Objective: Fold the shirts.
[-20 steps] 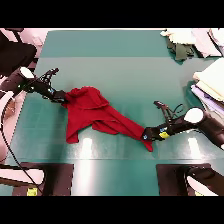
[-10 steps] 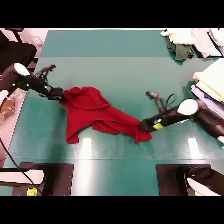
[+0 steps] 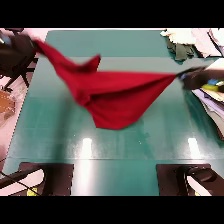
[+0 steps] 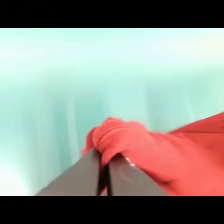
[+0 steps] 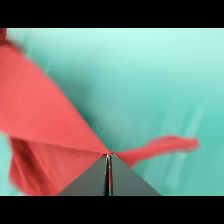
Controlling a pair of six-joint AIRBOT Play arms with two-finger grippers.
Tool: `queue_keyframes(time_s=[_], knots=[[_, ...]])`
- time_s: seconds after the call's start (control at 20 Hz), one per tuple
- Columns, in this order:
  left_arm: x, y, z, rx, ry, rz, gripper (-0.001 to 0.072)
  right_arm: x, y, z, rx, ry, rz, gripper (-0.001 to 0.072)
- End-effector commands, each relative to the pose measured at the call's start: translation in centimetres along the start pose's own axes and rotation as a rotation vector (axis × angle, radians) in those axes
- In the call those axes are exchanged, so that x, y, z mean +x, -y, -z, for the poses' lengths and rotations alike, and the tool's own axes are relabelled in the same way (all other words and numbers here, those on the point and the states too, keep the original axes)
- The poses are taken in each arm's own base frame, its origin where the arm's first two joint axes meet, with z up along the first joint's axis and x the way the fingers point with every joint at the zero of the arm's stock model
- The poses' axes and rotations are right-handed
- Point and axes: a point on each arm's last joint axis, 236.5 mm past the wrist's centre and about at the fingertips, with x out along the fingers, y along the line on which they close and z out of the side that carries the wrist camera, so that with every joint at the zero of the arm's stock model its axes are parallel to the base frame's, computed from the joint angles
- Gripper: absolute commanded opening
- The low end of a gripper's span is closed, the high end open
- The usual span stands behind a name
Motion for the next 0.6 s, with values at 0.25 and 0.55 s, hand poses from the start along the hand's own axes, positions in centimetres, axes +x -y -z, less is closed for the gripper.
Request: queue_keyframes(time_s=[0.25, 0.55], knots=[[-13.9, 9.2, -7.8, 0.128, 0.224, 0.074, 0.0031, -11.8, 0.0, -9.0, -0.104, 0.278, 0.111, 0.002], [-22.9, 13.8, -8.7, 0.201, 0.41, 0.081, 0.0031, -22.0, -2.3, -10.4, -0.114, 0.466, 0.081, 0.0018]])
